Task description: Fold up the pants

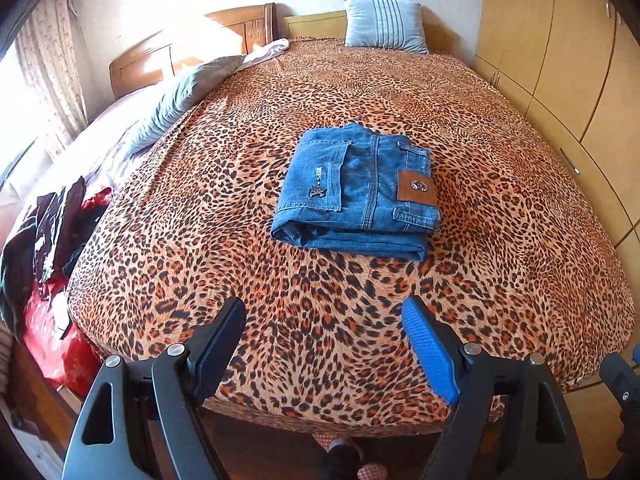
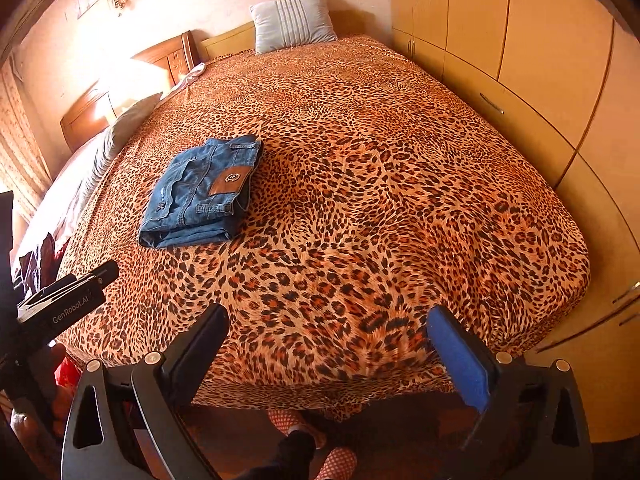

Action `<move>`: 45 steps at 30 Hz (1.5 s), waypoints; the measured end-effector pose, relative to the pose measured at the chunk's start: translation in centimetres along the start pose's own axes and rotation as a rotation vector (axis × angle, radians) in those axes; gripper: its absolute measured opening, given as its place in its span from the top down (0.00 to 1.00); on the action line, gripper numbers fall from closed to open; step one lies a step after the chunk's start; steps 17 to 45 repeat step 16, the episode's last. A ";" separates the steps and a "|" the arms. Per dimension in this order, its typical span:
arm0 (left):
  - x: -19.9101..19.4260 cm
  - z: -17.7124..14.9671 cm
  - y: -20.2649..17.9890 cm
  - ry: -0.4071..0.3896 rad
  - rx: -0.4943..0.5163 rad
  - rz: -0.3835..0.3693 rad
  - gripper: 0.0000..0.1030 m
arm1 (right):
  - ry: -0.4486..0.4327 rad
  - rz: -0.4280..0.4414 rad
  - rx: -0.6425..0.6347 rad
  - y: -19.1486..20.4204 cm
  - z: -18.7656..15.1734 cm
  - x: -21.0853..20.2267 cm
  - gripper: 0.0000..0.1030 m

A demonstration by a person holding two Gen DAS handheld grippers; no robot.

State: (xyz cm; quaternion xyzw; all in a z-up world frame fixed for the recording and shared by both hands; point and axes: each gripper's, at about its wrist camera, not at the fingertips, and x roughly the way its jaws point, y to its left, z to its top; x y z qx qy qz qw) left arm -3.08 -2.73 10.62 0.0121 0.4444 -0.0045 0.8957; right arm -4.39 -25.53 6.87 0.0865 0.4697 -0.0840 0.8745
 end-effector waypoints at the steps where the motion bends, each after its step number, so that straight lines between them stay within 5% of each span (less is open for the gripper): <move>1: -0.5 -0.1 -0.1 -0.008 0.000 -0.005 0.22 | -0.004 -0.001 -0.002 -0.1 0.0 -0.2 0.03; 13: -1.7 -0.1 0.4 0.022 -0.015 -0.122 0.22 | -0.003 0.004 0.010 -0.2 -0.1 -0.6 0.03; 45: -1.9 0.5 0.8 -0.003 -0.037 -0.115 0.19 | 0.005 0.005 0.012 -0.1 0.0 -0.3 0.03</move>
